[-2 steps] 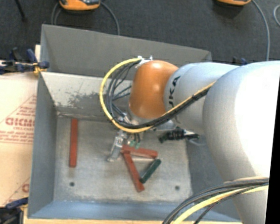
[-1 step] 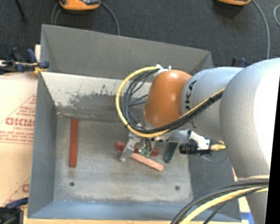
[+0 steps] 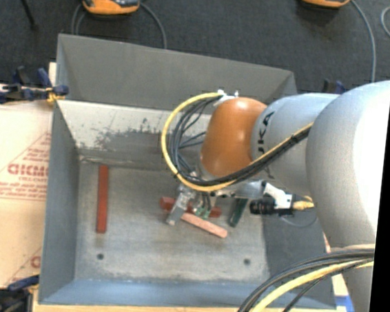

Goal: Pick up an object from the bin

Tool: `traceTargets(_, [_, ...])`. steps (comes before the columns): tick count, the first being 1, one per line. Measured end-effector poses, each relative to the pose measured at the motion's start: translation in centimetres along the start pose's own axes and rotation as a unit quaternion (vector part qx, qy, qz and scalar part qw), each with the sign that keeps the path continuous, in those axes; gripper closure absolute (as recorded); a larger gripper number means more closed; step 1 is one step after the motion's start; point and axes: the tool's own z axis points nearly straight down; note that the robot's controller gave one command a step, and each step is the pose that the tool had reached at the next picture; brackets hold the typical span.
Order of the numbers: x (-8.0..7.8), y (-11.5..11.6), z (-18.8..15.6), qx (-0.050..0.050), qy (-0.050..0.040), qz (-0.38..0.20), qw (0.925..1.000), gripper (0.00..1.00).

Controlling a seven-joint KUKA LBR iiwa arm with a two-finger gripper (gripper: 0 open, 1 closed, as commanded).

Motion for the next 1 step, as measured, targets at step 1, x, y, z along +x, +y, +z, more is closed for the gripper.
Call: traceTargets(1, [-1.11,-2.35,-21.53,-0.002,-0.0043,0.024,0.9997,1.00])
